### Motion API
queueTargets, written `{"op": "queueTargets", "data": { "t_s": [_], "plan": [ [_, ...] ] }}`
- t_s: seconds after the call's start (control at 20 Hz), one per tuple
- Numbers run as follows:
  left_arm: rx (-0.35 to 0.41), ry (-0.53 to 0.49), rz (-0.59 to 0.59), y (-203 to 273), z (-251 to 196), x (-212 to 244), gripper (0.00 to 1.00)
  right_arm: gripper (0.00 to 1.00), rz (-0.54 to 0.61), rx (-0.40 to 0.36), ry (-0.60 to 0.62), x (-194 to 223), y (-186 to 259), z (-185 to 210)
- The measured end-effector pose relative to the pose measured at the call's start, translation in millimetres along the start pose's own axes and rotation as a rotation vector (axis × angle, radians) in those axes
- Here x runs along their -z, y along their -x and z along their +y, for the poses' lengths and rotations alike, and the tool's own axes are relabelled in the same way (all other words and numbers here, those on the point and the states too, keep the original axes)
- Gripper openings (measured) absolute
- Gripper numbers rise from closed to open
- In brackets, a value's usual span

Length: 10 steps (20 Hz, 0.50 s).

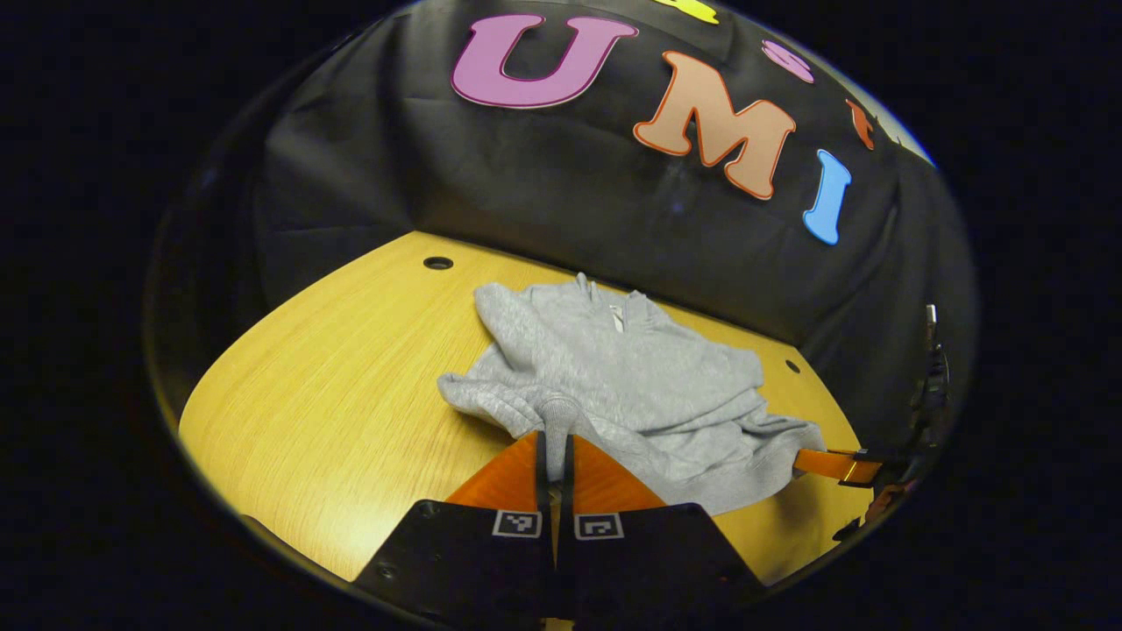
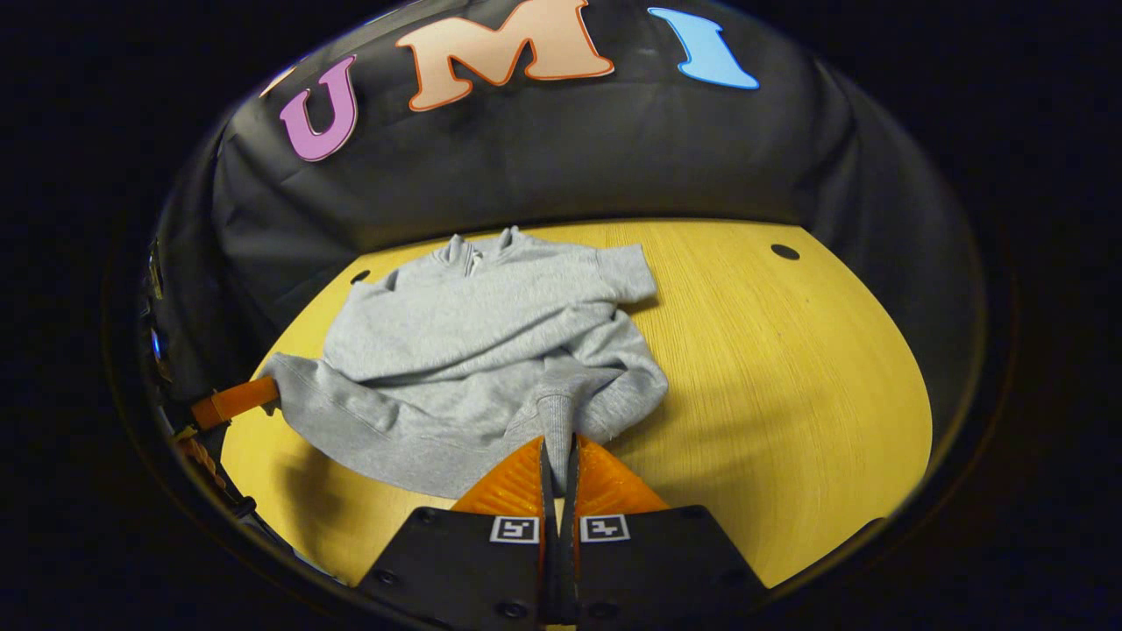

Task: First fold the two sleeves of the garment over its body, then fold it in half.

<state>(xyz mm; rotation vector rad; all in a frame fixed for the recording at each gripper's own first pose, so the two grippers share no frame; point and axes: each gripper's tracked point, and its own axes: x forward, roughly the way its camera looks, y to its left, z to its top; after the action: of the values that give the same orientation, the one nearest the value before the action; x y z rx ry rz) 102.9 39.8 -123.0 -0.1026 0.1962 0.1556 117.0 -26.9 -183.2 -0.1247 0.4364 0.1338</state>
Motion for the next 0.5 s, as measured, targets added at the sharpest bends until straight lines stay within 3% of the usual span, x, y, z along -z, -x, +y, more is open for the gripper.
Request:
{"op": "queueTargets", "data": {
  "t_s": [0.25,0.5],
  "plan": [
    [0.019,0.058,-0.039,-38,-13,-45,0.00,0.03,-0.031,-0.028,-0.043,-44,-29,10],
    [-0.030,0.040,0.025,-80,-6,-53,0.00,0.02,0.054,-0.019,-0.072,-59,-66,8]
  ]
}}
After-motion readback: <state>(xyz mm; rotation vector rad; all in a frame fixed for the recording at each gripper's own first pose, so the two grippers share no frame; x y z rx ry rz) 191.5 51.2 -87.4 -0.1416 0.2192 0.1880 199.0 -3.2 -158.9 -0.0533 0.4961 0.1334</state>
